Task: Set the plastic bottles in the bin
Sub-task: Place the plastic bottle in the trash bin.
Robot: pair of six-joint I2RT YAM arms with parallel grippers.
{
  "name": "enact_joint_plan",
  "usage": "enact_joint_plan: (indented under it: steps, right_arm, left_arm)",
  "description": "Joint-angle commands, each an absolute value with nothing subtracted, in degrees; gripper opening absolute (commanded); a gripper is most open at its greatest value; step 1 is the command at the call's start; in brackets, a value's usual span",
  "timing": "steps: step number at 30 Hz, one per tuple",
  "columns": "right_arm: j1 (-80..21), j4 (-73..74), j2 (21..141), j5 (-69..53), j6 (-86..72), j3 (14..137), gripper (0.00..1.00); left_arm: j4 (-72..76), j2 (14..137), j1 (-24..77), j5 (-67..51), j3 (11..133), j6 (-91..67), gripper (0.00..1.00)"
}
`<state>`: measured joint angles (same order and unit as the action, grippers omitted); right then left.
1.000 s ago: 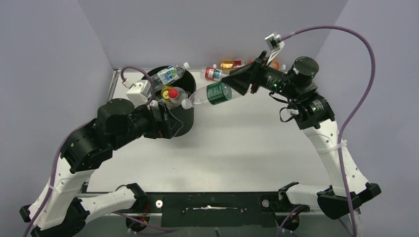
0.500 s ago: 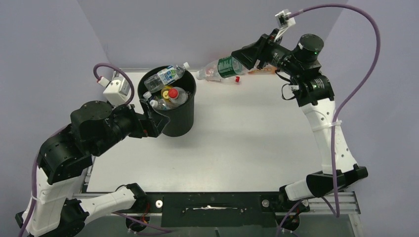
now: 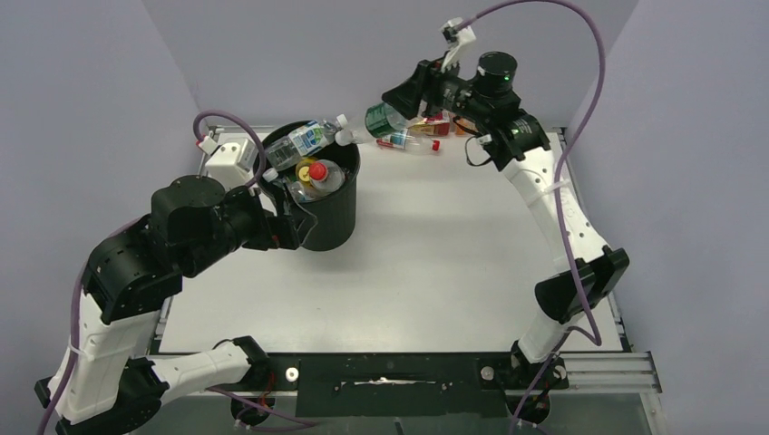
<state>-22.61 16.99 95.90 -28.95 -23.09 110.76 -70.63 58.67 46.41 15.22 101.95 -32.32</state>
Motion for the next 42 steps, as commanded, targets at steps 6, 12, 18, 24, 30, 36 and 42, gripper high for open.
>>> enact_joint_plan:
  steps: [6,12,18,24,30,36,42]
  right_arm:
    - [-35.23,26.00,102.98,-10.15,-10.53,125.50,0.47]
    - [-39.03,27.53,102.62,-0.91,-7.63,124.04,0.47]
    - [-39.96,28.68,102.56,1.75,-5.71,125.15,0.48]
    - [-41.48,30.05,107.02,2.34,-3.24,128.71,0.49]
    - [-44.27,27.22,110.10,3.92,-1.31,125.79,0.52]
    - [-45.26,27.26,113.02,4.83,-1.22,124.55,0.55]
    - [-45.31,26.99,112.33,3.74,-1.59,124.01,0.72]
  left_arm:
    - [-70.49,57.21,46.58,16.54,103.53,-31.73,0.91]
    - [-70.49,57.06,46.58,16.40,102.77,-31.42,0.91]
    - [-69.98,57.04,46.58,16.26,102.04,-31.19,0.91]
    - [-69.89,56.69,46.58,16.00,101.77,-31.33,0.91]
    - [-70.40,56.21,46.58,16.35,101.66,-31.68,0.91]
    - [-69.49,56.20,46.58,15.83,100.68,-31.88,0.91]
    - [-68.89,56.06,46.58,15.59,99.79,-31.90,0.91]
